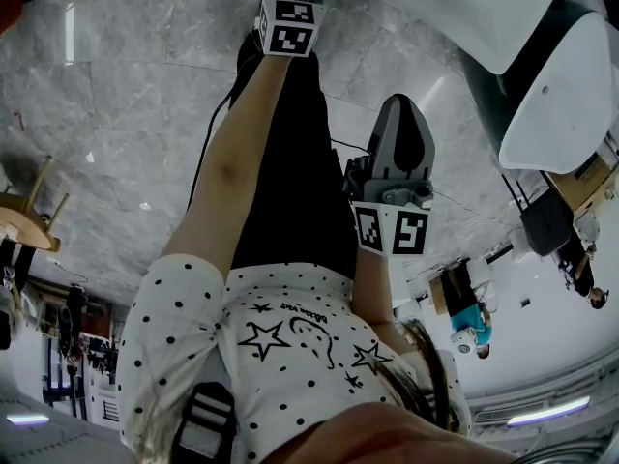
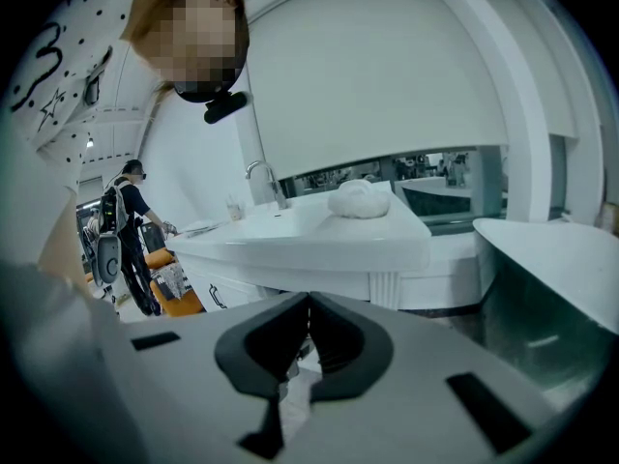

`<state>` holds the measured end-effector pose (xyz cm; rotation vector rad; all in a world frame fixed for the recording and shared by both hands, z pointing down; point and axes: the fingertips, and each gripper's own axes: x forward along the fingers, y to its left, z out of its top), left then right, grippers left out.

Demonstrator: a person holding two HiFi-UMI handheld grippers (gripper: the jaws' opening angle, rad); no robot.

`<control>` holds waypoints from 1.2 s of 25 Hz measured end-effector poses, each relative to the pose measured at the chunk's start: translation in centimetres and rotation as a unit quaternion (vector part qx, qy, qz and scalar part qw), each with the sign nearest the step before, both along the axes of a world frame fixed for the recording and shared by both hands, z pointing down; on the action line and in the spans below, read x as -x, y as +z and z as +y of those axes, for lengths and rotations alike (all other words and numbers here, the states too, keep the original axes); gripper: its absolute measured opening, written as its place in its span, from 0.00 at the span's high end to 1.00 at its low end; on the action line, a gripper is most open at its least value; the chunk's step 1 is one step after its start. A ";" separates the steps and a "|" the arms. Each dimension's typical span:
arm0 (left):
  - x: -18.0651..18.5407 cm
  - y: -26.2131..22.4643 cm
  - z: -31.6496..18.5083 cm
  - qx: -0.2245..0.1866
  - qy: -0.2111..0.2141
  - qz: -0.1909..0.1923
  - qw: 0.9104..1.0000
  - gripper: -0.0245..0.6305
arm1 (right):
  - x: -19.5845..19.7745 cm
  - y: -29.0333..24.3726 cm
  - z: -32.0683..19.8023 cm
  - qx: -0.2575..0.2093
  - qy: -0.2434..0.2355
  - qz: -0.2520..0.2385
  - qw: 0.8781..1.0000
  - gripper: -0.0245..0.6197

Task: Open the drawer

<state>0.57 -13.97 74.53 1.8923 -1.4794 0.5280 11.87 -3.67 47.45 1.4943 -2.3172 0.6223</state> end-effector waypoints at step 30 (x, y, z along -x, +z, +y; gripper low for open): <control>0.1 0.3 6.5 0.020 -0.003 -0.011 1.000 0.75 | 0.2 0.1 0.5 0.005 -0.004 -0.003 1.000 0.94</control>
